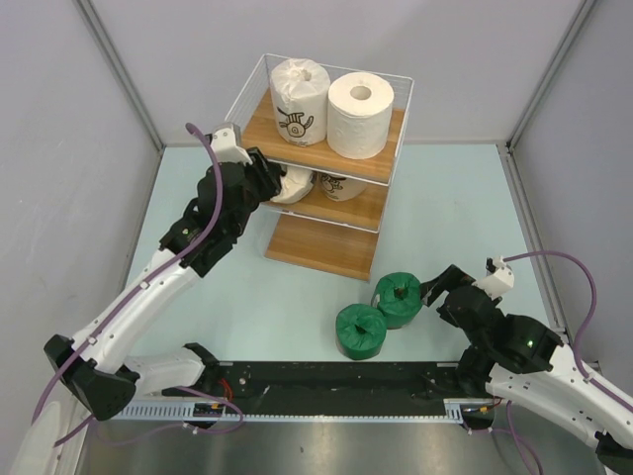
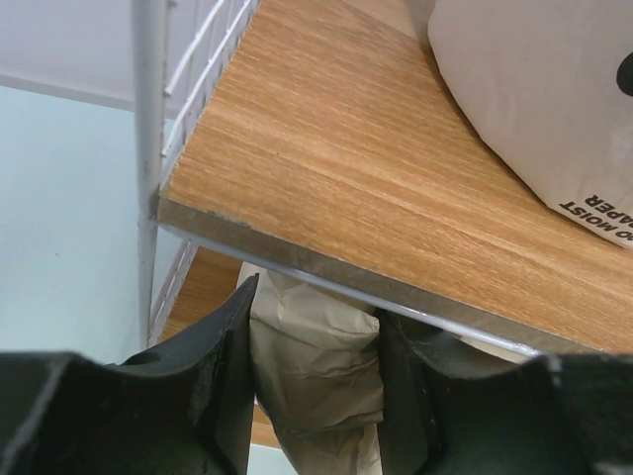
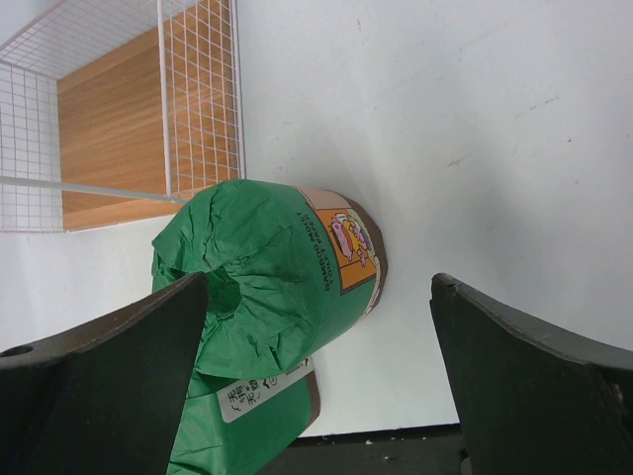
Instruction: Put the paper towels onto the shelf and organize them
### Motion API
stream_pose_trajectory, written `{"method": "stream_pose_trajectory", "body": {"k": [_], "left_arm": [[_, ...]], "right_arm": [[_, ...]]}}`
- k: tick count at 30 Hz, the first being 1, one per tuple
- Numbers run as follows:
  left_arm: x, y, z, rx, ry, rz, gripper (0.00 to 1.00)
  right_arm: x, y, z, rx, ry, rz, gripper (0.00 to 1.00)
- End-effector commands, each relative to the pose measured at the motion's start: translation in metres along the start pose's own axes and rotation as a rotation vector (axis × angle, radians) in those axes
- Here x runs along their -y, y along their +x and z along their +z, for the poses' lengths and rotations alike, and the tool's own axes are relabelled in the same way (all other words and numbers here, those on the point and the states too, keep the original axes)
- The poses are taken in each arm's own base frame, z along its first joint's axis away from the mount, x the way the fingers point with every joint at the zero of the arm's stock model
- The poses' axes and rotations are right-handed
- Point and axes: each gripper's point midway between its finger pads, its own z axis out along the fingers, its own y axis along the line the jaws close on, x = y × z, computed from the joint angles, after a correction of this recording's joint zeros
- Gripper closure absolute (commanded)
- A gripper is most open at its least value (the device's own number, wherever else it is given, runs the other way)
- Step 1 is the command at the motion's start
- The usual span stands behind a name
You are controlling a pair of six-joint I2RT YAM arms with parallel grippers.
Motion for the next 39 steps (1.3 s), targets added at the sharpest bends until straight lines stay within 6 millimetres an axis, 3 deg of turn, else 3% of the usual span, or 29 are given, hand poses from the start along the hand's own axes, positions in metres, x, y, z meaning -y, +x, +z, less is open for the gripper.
{"method": "stream_pose_trajectory", "body": {"k": [1, 5, 9, 13, 18, 34, 39], "left_arm": [[0.014, -0.034, 0.001, 0.112, 0.043, -0.077, 0.55], [0.013, -0.024, 0.006, 0.095, 0.041, -0.082, 0.53], [0.011, -0.019, 0.009, 0.086, 0.031, -0.076, 0.45], [0.01, -0.013, 0.011, 0.069, 0.025, -0.075, 0.22], [0.007, -0.013, 0.008, 0.072, 0.019, -0.084, 0.07], [-0.005, -0.062, -0.029, 0.196, 0.016, -0.119, 0.02], [-0.006, -0.067, -0.033, 0.204, 0.018, -0.113, 0.01]], "right_arm": [[0.003, -0.003, 0.003, 0.027, 0.019, 0.017, 0.0], [0.003, -0.002, 0.002, 0.023, 0.018, 0.017, 0.0], [0.003, -0.003, 0.002, 0.026, 0.018, 0.02, 0.0], [0.003, -0.003, 0.003, 0.025, 0.02, 0.018, 0.0], [0.003, -0.002, 0.003, 0.024, 0.019, 0.018, 0.0], [0.002, -0.002, 0.003, 0.019, 0.019, 0.015, 0.0], [0.002, -0.001, 0.002, 0.015, 0.018, 0.017, 0.0]]}}
